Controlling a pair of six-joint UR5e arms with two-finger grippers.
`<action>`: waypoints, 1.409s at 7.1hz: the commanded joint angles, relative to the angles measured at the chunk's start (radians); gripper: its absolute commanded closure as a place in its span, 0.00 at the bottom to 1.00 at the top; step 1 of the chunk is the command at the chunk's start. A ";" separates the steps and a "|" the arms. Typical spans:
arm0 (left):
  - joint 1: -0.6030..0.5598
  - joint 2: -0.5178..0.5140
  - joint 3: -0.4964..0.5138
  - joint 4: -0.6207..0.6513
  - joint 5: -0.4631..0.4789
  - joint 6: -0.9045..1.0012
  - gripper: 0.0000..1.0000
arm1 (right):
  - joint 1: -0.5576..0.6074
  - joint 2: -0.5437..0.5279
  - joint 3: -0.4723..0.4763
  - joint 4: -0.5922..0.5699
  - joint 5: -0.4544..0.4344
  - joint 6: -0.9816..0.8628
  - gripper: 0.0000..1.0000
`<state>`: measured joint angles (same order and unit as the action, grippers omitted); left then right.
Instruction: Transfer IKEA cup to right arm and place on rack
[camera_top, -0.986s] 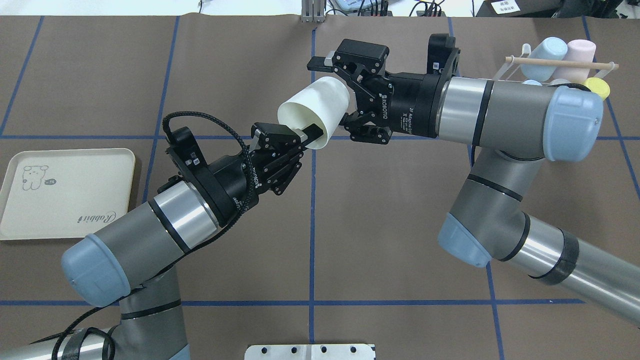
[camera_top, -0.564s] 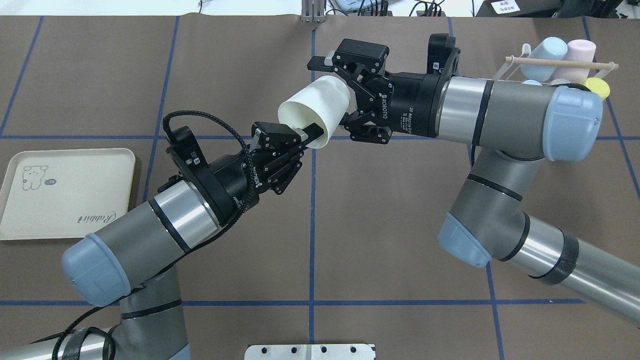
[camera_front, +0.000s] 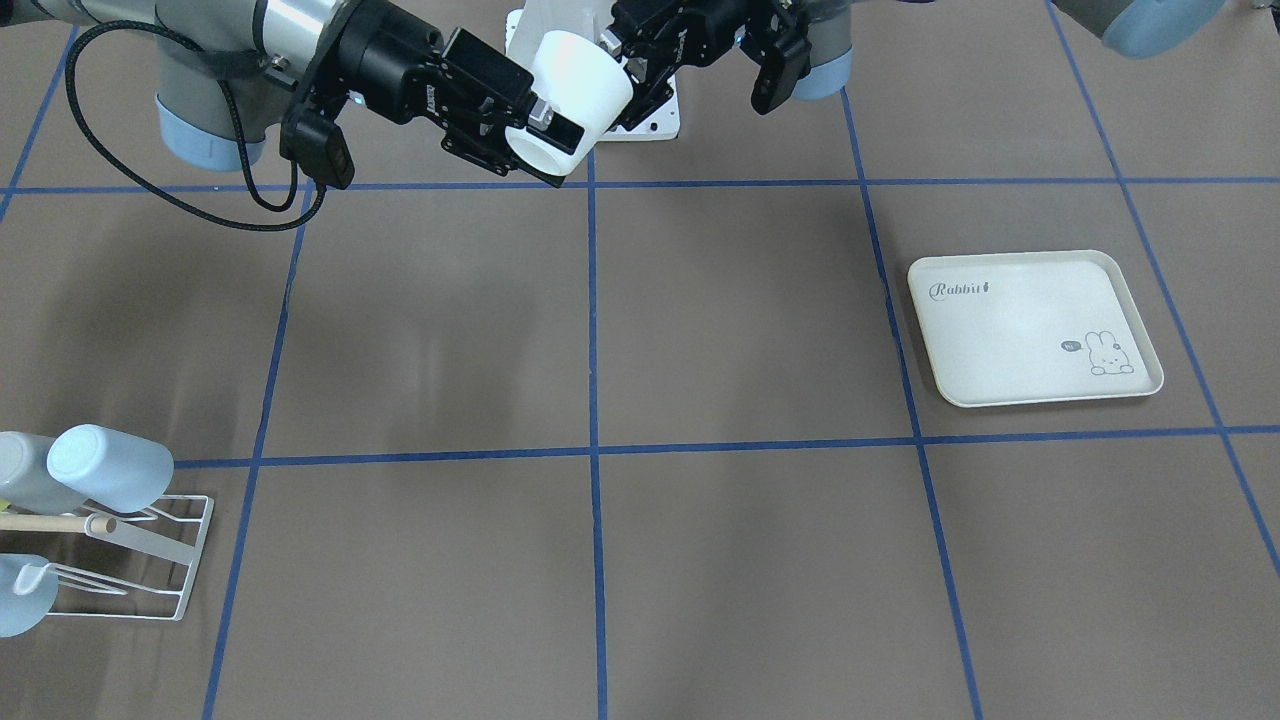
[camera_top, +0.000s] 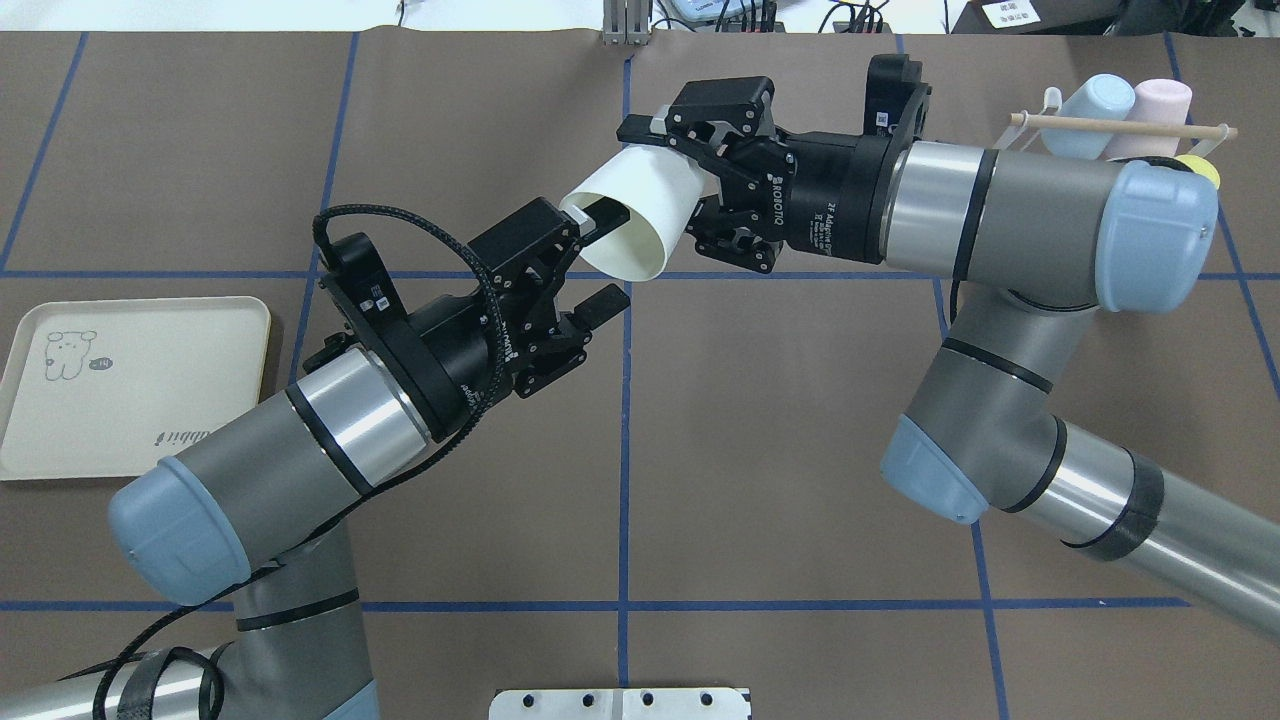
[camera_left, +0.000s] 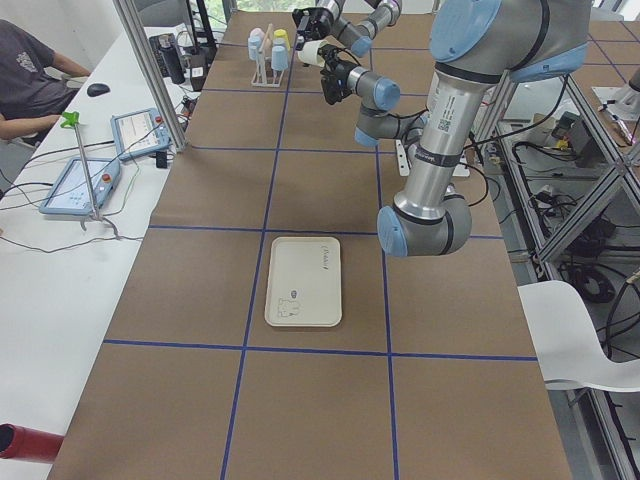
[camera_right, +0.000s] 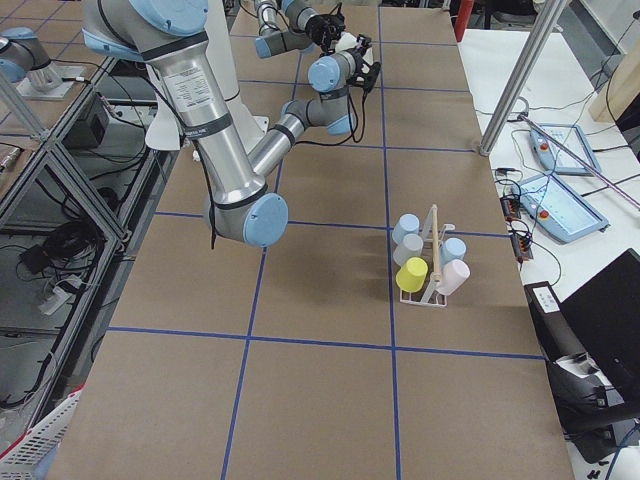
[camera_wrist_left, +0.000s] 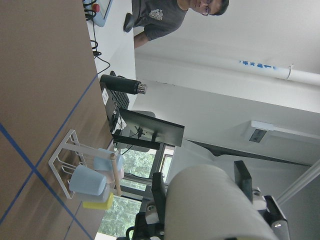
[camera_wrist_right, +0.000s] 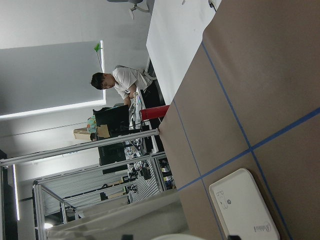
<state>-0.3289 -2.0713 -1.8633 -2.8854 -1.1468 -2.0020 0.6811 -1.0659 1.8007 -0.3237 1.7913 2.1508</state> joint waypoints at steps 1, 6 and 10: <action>-0.001 0.000 -0.001 0.002 -0.001 0.014 0.00 | 0.053 -0.008 -0.012 -0.006 -0.003 -0.050 1.00; -0.015 0.001 -0.002 0.158 -0.004 0.143 0.00 | 0.230 0.000 -0.121 -0.177 -0.036 -0.358 1.00; -0.067 0.003 -0.117 0.701 -0.011 0.329 0.00 | 0.233 -0.031 -0.127 -0.360 -0.247 -0.684 1.00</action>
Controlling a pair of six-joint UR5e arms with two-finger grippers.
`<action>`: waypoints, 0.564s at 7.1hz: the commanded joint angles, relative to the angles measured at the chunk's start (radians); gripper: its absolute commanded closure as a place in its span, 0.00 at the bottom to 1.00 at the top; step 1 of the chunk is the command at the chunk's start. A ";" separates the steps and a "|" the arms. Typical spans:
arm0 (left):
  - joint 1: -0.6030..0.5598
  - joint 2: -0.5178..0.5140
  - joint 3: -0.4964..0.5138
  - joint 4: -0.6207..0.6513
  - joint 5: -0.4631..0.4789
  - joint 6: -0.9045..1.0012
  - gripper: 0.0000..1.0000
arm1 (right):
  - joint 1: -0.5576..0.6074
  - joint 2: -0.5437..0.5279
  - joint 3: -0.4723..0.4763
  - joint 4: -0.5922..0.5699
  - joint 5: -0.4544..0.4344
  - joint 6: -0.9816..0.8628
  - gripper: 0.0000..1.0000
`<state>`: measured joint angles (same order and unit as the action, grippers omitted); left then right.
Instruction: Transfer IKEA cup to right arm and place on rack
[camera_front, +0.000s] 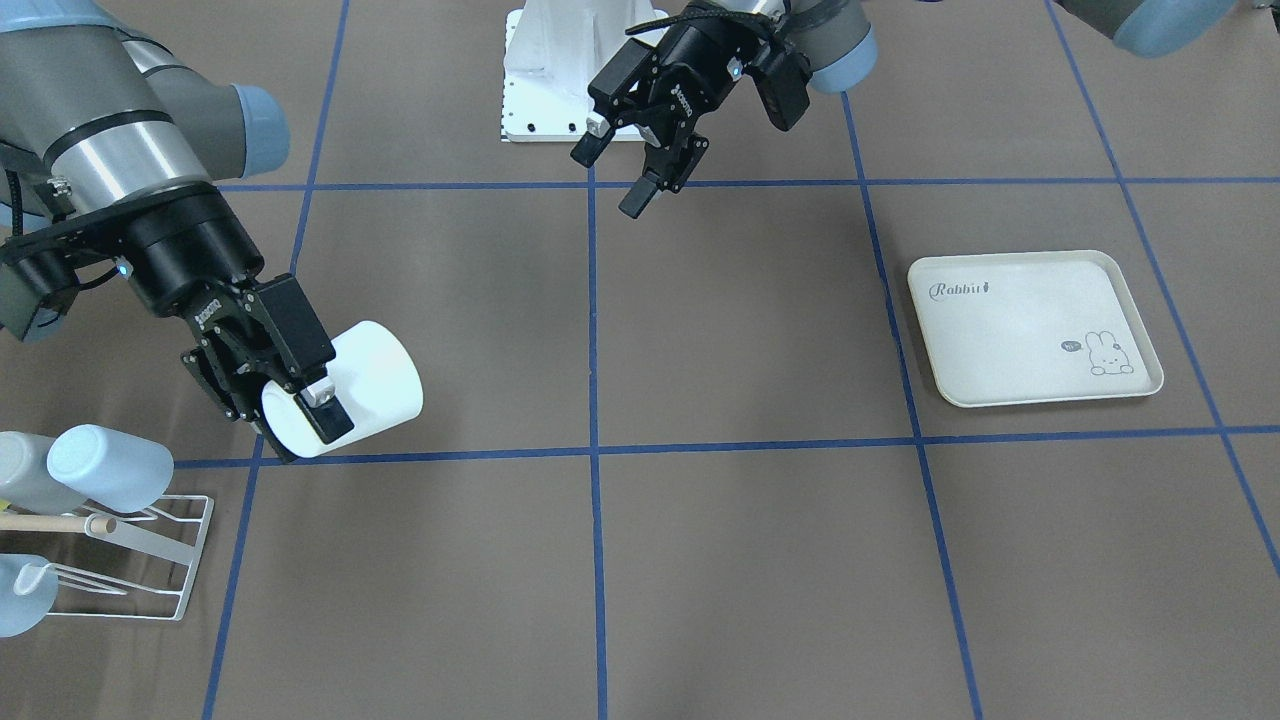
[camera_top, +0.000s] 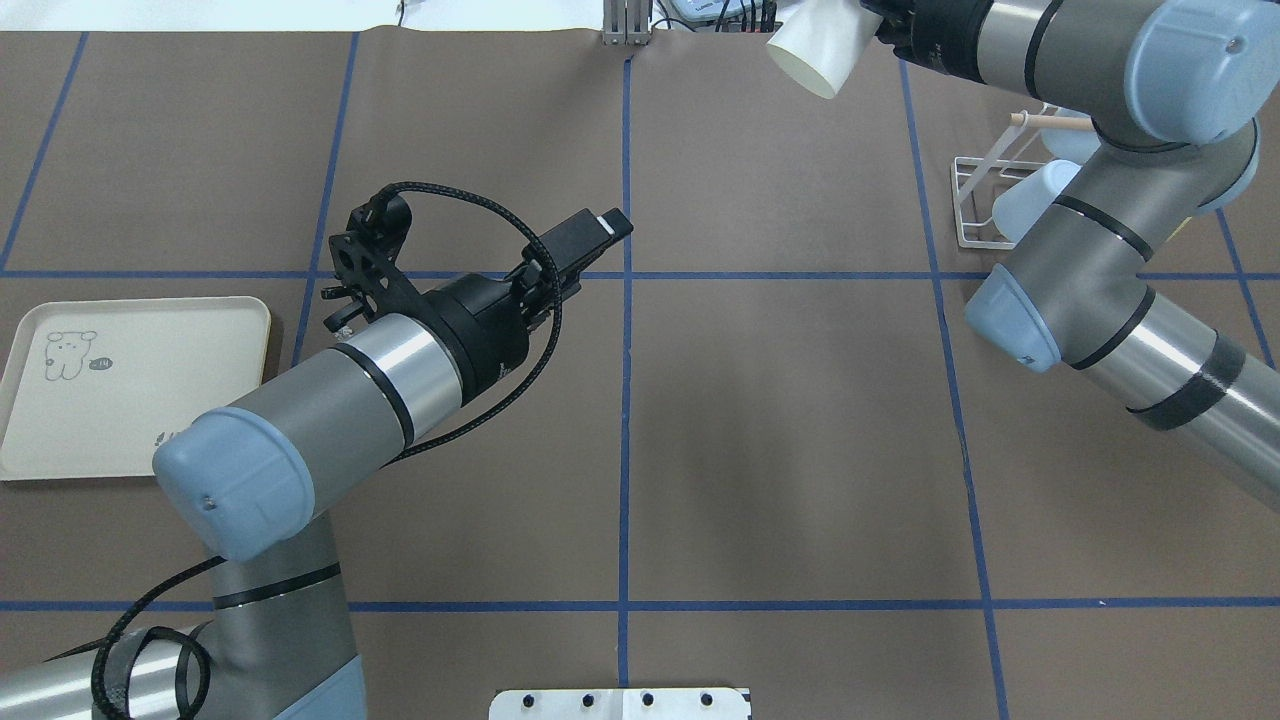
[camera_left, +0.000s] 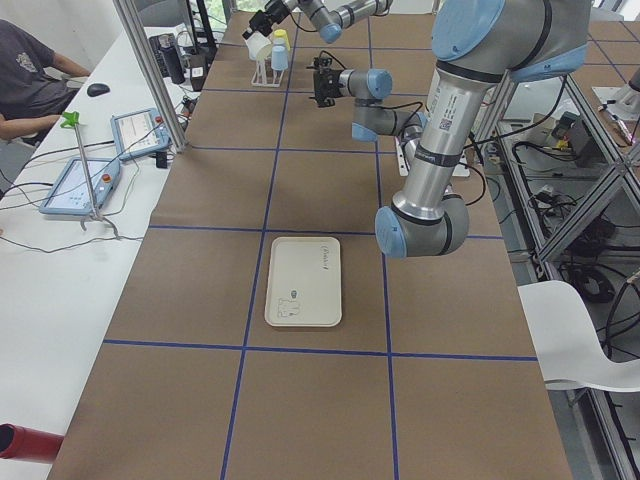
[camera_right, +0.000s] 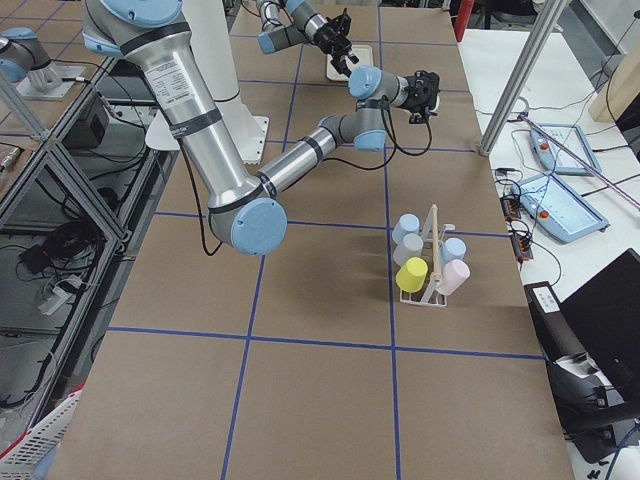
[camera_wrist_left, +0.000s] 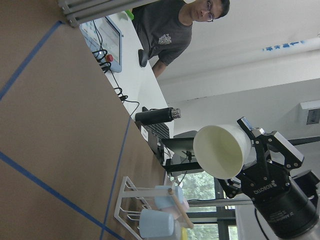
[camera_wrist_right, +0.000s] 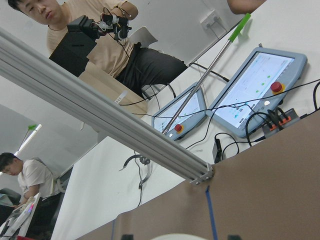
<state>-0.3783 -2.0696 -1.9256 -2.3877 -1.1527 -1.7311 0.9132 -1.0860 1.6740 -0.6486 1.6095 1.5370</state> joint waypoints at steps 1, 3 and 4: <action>-0.039 0.008 -0.062 0.300 -0.010 0.074 0.00 | 0.001 -0.011 0.001 -0.078 -0.127 -0.168 1.00; -0.115 0.031 -0.067 0.465 -0.112 0.114 0.00 | 0.001 -0.015 -0.002 -0.176 -0.247 -0.372 1.00; -0.154 0.032 -0.087 0.555 -0.168 0.181 0.00 | 0.001 -0.038 -0.008 -0.210 -0.332 -0.482 1.00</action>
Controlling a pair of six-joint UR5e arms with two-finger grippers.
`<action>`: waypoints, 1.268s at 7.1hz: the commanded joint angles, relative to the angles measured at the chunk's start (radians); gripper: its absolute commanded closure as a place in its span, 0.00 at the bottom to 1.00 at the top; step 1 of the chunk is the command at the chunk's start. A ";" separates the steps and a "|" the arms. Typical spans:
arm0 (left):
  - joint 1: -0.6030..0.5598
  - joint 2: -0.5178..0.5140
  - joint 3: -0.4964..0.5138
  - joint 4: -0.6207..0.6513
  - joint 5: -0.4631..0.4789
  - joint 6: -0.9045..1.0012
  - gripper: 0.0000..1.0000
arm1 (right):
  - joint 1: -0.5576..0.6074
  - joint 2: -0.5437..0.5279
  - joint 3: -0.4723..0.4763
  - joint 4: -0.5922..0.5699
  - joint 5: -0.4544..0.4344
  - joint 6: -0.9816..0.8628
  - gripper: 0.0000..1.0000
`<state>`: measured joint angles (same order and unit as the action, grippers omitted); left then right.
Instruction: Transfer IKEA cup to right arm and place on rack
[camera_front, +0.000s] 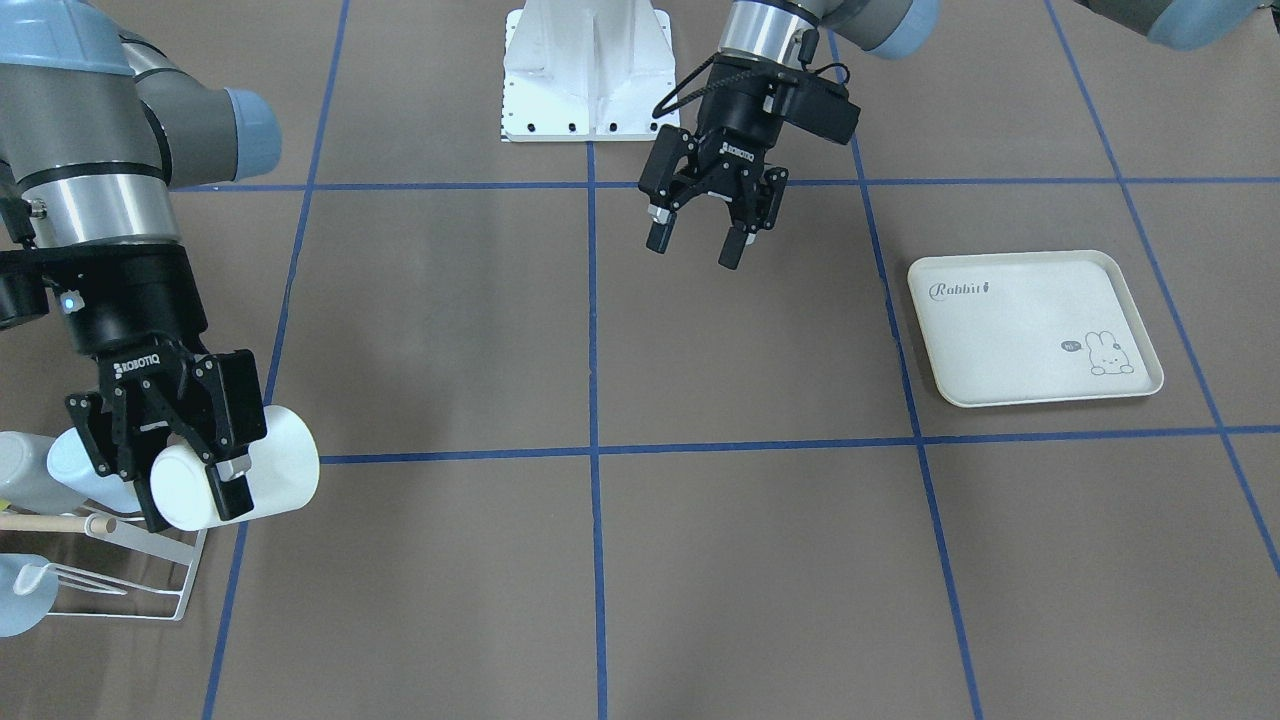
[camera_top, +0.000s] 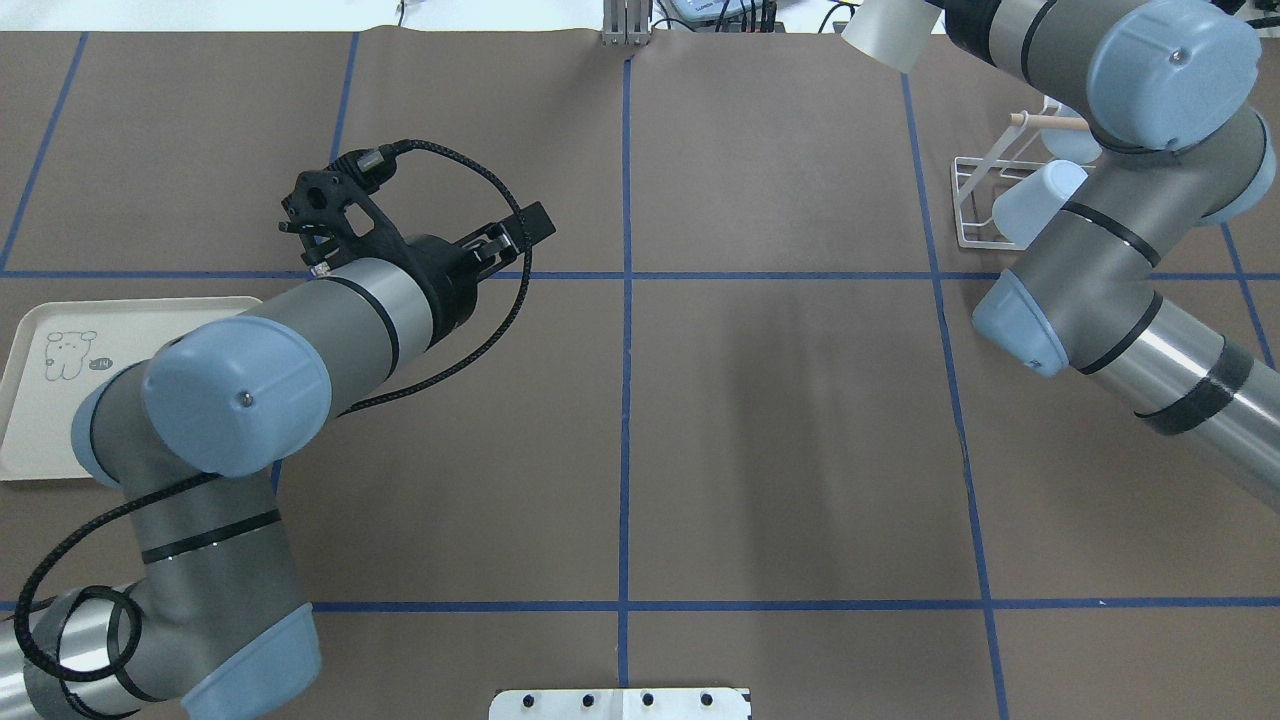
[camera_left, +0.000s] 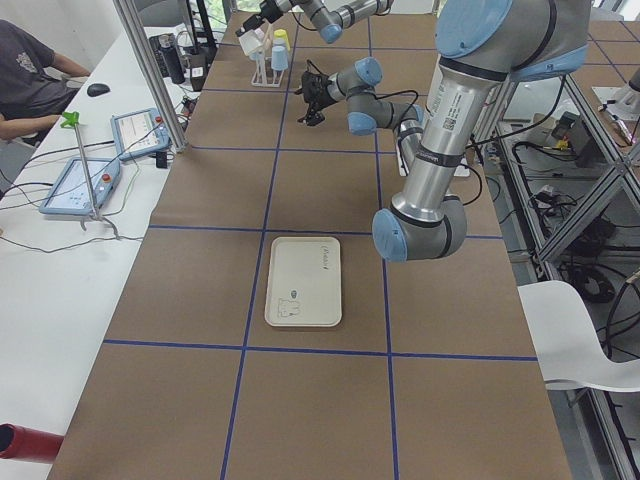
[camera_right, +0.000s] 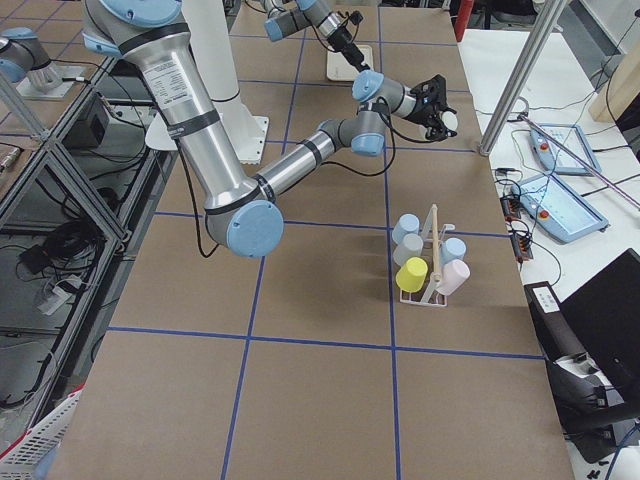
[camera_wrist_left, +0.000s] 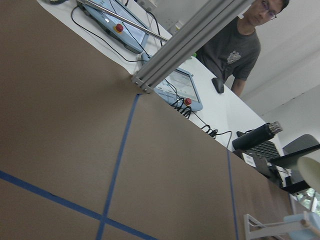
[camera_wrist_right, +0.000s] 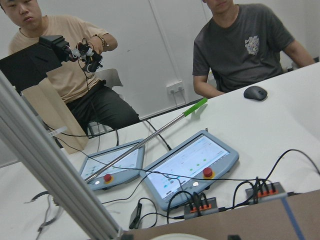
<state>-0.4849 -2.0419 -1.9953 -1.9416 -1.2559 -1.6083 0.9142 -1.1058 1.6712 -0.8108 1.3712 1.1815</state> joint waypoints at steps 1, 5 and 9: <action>-0.085 0.003 -0.033 0.222 -0.130 0.120 0.00 | 0.002 -0.051 -0.014 -0.048 -0.147 -0.235 1.00; -0.123 -0.003 -0.079 0.403 -0.201 0.222 0.00 | 0.009 -0.094 -0.082 -0.038 -0.294 -0.307 1.00; -0.116 -0.006 -0.077 0.405 -0.206 0.220 0.00 | 0.045 -0.020 -0.278 0.056 -0.291 -0.306 1.00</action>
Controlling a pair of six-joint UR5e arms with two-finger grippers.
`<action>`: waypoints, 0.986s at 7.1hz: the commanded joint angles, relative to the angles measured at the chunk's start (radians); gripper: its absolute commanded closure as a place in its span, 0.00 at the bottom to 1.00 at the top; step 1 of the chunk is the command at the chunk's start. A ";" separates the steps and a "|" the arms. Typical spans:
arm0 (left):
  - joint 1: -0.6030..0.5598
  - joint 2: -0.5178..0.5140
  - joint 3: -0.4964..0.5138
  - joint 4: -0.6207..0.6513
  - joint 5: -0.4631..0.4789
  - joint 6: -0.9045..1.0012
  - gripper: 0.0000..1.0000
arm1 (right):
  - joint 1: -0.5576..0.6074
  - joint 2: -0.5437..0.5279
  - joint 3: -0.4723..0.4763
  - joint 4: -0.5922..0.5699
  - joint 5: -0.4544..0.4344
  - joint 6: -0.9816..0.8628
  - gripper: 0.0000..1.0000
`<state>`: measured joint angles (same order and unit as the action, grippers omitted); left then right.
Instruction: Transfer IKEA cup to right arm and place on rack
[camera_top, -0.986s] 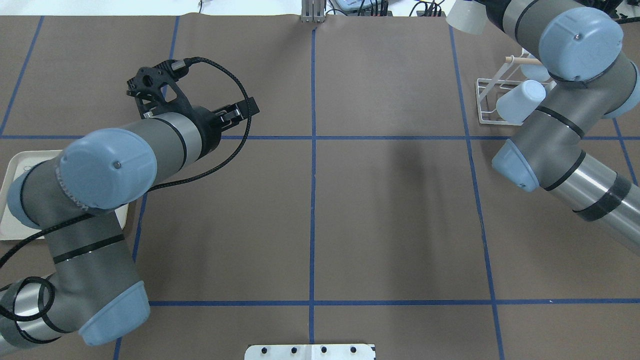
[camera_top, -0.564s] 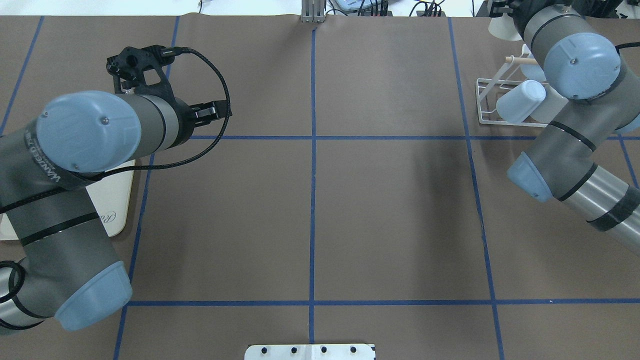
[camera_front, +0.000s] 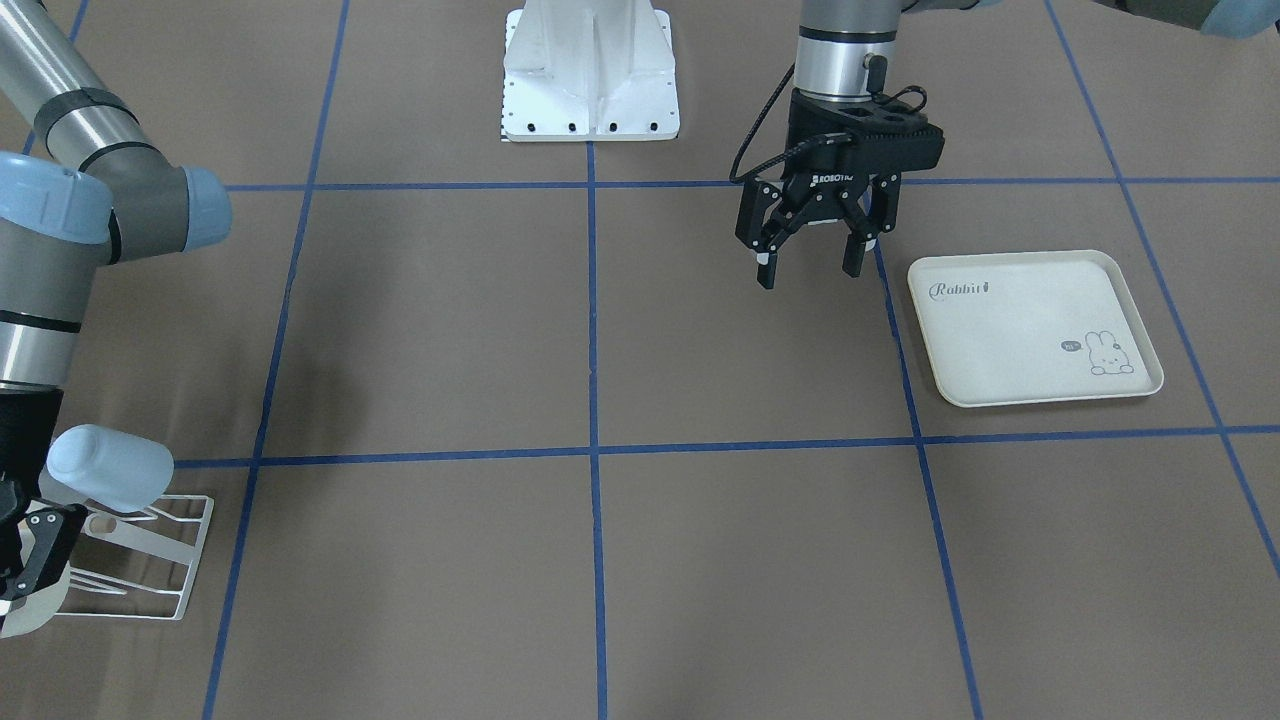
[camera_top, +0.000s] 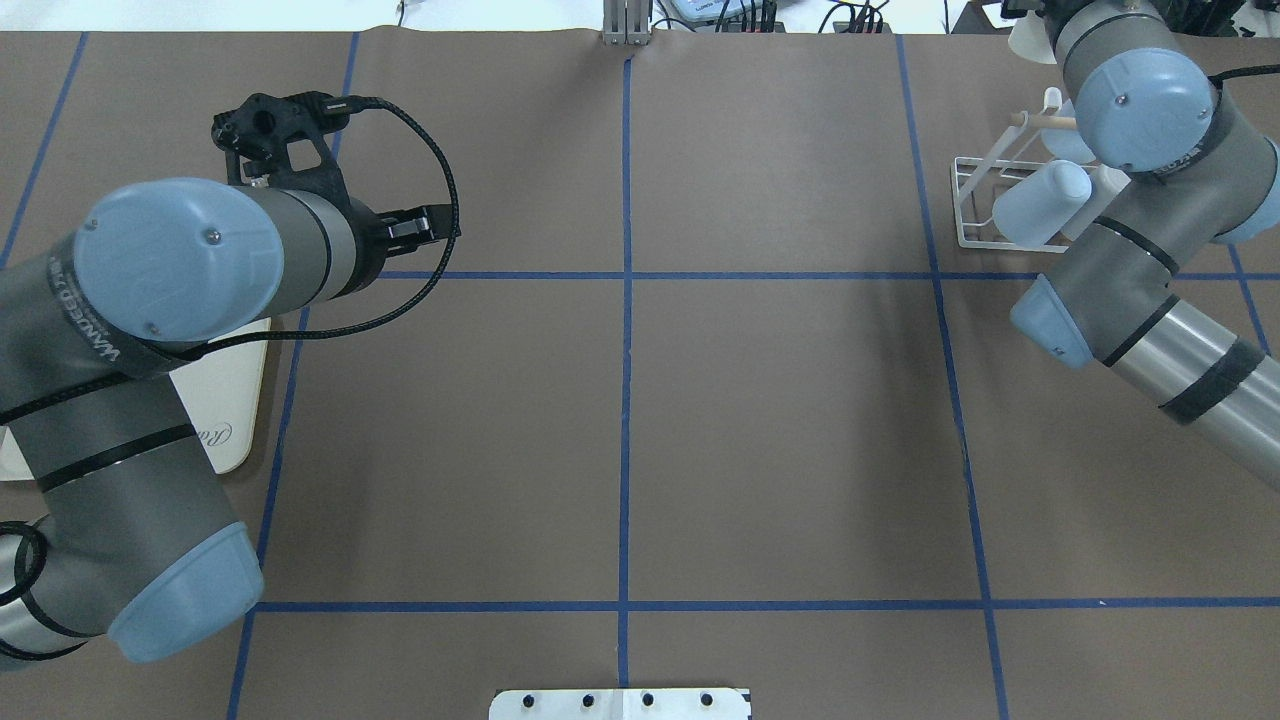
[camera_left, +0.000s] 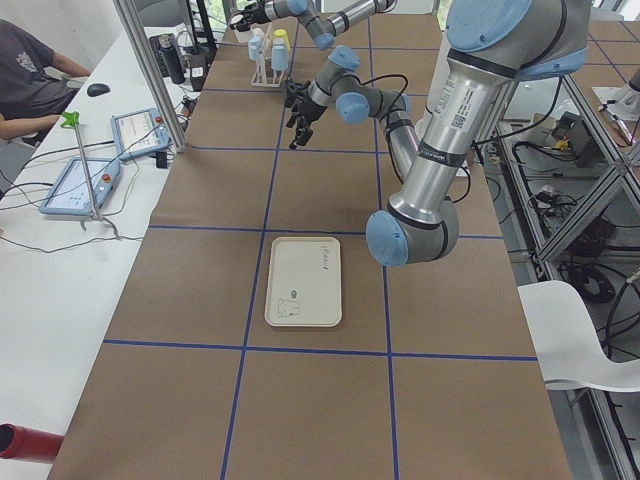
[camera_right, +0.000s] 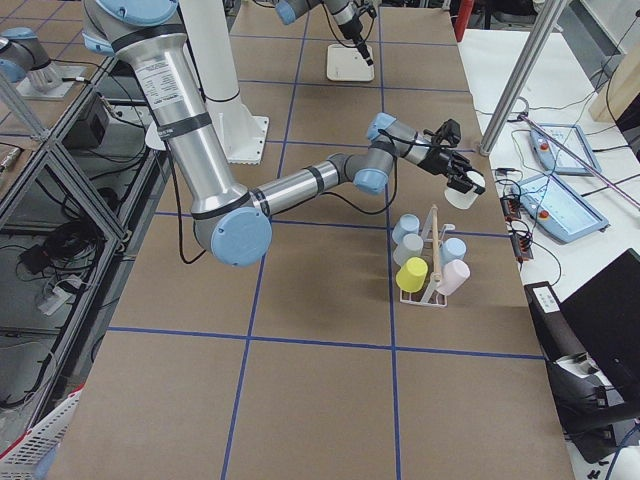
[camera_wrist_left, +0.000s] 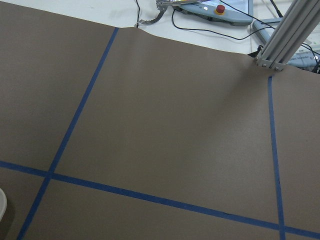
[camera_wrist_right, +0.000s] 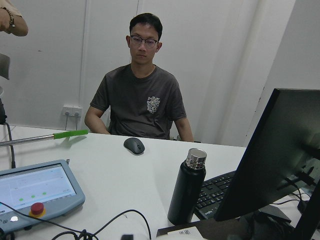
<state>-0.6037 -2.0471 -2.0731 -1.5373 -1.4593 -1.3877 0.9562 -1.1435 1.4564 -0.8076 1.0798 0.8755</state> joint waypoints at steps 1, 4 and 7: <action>0.002 -0.001 0.001 0.000 -0.004 -0.001 0.00 | 0.006 0.040 -0.108 0.068 0.000 0.000 1.00; 0.004 0.001 0.002 0.000 -0.006 -0.002 0.00 | 0.018 0.041 -0.126 0.070 0.008 0.000 1.00; 0.005 0.002 0.004 0.000 -0.006 -0.001 0.00 | 0.004 0.015 -0.134 0.071 0.008 -0.001 1.00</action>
<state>-0.5986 -2.0460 -2.0697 -1.5370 -1.4642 -1.3895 0.9652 -1.1184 1.3245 -0.7376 1.0879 0.8739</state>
